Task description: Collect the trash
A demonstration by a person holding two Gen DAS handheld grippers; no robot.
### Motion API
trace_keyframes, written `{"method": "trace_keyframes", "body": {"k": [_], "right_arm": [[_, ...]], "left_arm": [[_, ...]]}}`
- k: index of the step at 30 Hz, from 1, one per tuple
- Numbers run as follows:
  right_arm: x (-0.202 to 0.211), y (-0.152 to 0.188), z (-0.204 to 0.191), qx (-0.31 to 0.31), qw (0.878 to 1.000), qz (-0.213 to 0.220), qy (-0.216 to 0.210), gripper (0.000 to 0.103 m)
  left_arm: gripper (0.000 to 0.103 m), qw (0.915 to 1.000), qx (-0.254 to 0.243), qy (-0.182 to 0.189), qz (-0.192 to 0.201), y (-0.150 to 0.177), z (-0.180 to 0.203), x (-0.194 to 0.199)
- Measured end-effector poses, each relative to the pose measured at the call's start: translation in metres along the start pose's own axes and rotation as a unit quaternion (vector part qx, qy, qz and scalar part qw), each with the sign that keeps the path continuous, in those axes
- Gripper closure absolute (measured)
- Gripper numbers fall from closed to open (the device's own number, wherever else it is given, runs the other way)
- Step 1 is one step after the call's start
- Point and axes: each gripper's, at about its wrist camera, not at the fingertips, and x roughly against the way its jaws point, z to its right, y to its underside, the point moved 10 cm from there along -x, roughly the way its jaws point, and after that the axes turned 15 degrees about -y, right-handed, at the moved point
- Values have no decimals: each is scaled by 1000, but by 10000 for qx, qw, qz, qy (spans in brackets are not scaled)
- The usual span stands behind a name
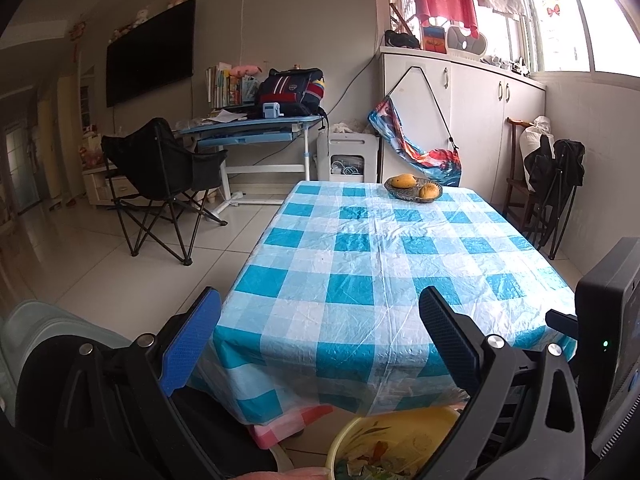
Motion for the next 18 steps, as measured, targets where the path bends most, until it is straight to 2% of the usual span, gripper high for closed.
{"method": "trace_keyframes", "body": {"k": [13,18], "right_arm": [[-1,1,0,-9,10000,-28,-7,7],[-6,7,3,-183,9997,-119,-100,7]], "left_arm": [[7,9998,-126,170,26,5,8,1],[7,9981,4,521,-328,14,14,-7]]}}
